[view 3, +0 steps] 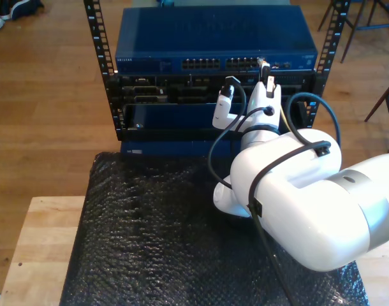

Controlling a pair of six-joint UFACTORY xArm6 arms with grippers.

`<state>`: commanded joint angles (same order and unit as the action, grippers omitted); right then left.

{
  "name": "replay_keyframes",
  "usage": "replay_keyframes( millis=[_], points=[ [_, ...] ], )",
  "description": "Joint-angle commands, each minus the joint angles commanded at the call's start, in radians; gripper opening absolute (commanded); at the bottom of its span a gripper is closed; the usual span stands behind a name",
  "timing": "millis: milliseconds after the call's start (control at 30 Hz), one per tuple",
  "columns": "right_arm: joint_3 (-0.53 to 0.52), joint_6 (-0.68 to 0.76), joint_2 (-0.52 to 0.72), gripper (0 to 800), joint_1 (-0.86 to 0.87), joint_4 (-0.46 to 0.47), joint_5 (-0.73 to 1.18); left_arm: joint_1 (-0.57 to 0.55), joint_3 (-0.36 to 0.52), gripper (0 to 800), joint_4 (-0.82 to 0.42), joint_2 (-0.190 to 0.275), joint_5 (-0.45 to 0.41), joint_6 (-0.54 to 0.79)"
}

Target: Grab the cable and plug it in

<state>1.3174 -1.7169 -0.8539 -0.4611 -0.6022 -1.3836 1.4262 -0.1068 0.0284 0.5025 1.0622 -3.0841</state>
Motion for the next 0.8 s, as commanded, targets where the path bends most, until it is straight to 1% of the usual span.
replay_keyframes(
  millis=[800],
  points=[
    [0.002, 0.000, 0.003, 0, -0.005, -0.002, 0.009, 0.002, 0.000, 800, 0.000, 0.000, 0.000, 0.000]
  ],
)
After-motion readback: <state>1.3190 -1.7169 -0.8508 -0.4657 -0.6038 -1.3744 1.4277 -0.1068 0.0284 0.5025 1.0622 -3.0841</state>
